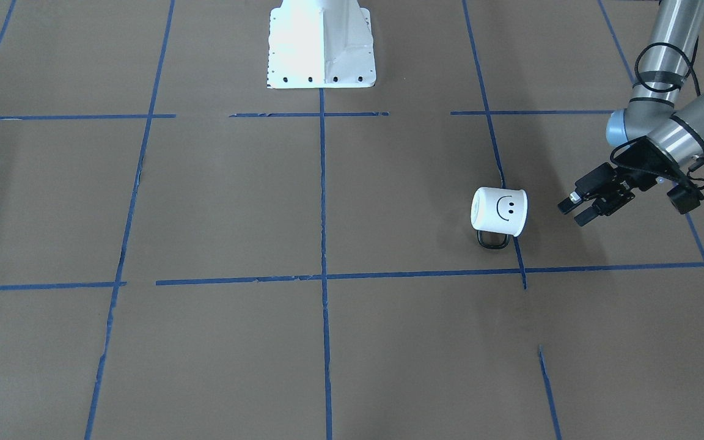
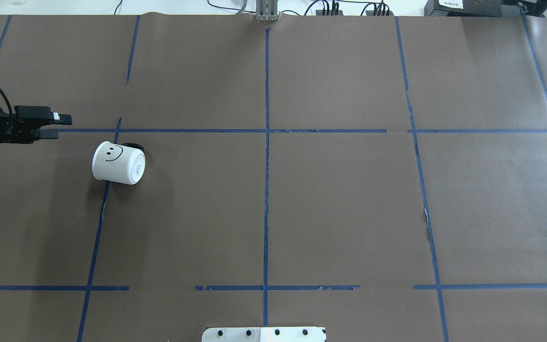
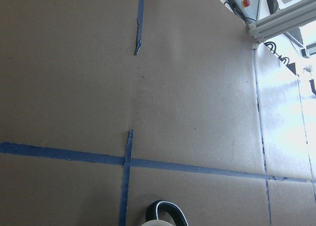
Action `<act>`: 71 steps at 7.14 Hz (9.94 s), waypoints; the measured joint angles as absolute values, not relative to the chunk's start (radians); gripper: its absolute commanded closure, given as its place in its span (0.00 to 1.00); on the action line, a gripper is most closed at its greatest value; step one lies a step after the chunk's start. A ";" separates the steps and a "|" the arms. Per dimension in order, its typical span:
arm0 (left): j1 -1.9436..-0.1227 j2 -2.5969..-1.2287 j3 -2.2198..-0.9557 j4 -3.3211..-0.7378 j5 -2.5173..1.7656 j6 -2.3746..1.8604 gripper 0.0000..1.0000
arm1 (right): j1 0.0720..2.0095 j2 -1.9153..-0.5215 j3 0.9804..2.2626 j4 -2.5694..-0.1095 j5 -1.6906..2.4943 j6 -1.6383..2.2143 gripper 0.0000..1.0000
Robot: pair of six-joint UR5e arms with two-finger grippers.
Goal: Flip mug
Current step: 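Move the left gripper toward the white mug lying on its side, then close the left gripper on the rim of the white mug, then lift the mug with the left gripper and carry it toward the table center, then rotate the left wrist to turn the mug upright and lower it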
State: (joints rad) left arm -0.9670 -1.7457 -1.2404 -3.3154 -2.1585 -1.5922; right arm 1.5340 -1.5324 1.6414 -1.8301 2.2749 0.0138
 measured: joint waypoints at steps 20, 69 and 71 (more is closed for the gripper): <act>-0.886 -1.841 -1.229 -3.189 -2.324 -1.400 0.43 | 1.534 -1.532 1.641 -1.830 2.275 0.014 0.00; -0.436 -2.589 -1.349 -1.580 -1.633 -1.202 0.00 | 1.534 -1.532 1.642 -1.830 2.275 0.014 0.00; -0.439 -2.591 -1.363 -1.578 -1.639 -1.203 0.00 | 1.534 -1.532 1.642 -1.830 2.275 0.014 0.00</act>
